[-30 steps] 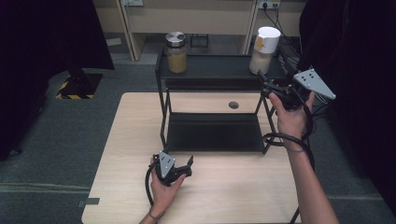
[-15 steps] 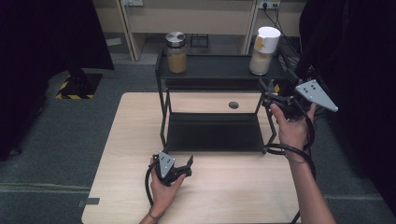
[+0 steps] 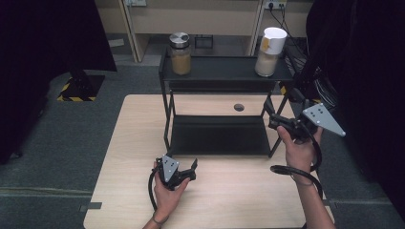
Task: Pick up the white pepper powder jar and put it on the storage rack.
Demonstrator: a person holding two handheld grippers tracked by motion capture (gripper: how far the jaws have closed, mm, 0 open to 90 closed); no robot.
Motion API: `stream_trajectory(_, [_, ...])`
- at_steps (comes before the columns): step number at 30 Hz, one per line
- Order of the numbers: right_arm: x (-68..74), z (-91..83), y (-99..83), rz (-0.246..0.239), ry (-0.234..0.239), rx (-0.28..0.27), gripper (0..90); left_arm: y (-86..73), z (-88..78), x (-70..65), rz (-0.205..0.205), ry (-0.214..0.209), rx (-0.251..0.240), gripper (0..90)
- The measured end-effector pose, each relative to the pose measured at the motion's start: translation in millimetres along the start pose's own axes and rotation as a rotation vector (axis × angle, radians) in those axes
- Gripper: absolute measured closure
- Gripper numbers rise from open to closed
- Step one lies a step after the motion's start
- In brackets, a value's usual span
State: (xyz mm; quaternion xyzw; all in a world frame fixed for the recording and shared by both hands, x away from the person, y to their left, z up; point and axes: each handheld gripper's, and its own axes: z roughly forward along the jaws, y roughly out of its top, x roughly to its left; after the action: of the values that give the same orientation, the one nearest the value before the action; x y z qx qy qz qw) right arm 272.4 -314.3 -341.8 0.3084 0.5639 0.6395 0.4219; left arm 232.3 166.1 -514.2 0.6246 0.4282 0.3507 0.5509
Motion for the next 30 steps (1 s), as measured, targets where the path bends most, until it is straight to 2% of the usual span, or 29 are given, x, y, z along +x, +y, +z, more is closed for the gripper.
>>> stream_trajectory(9, [0.1, -12.7, -11.9, 0.003, -0.004, 0.006, 5.3, 0.3, 0.2, -0.4, 0.001, 0.001, 0.002, 1.7])
stream_trajectory(19, [4.3, -30.9, -26.3, -0.010, 0.014, 0.043, 5.3, 0.4, 0.2, -0.3, 0.000, 0.001, 0.002, 1.7])
stream_trajectory(26, [3.9, -44.3, -42.3, 0.026, 0.005, 0.064, 5.3, 0.2, 0.1, -0.5, -0.001, 0.003, 0.001, 1.7])
stream_trajectory(30, [4.2, -48.9, -48.3, 0.029, 0.007, 0.076, 5.3, 0.1, 0.0, -0.5, -0.001, 0.004, 0.001, 1.7])
